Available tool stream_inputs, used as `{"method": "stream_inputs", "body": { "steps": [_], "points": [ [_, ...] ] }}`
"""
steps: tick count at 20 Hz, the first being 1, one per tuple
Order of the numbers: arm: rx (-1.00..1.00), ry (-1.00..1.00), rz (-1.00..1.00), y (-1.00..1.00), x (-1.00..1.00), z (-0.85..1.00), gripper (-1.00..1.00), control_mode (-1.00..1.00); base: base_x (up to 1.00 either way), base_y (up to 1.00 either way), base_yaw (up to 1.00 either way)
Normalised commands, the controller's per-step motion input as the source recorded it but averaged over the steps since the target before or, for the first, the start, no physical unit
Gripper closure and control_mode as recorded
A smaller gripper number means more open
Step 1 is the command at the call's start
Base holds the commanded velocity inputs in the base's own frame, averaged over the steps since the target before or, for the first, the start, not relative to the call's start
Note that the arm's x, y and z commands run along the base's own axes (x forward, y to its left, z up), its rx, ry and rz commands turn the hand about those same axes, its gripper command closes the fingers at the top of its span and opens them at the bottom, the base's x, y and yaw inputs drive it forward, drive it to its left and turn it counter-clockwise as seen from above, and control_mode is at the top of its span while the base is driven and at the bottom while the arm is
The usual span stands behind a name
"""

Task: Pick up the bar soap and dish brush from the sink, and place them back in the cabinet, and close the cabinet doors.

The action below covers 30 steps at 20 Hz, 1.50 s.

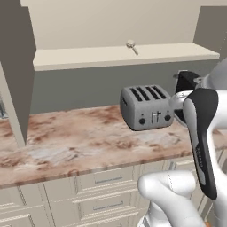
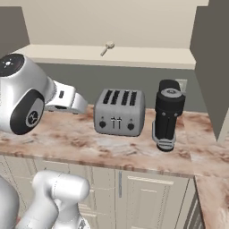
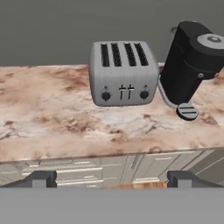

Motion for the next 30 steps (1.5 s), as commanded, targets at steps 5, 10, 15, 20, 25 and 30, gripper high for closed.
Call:
{"method": "stream_inputs", "body": {
  "steps": [5, 10, 15, 20, 25, 30],
  "points": [
    [0.0, 0.0, 0.0, 0.0, 0.0, 0.0, -1.0, 1.0, -0.75, 0.0, -0.05],
    [0.0, 0.0, 0.0, 0.0, 0.0, 0.0, -1.0, 1.0, -0.71, 0.01, -0.15],
    [0.0, 0.0, 0.0, 0.0, 0.0, 0.0, -1.0, 1.0, -0.42, 0.25, -0.26],
    [0.0, 0.0, 0.0, 0.0, 0.0, 0.0, -1.0, 1.0, -0.26, 0.24, -0.38],
    [0.0, 0.0, 0.0, 0.0, 0.0, 0.0, -1.0, 1.0, -0.16, 0.22, -0.43],
    [0.0, 0.0, 0.0, 0.0, 0.0, 0.0, -1.0, 1.0, -0.1, 0.04, -0.49]
  ]
}}
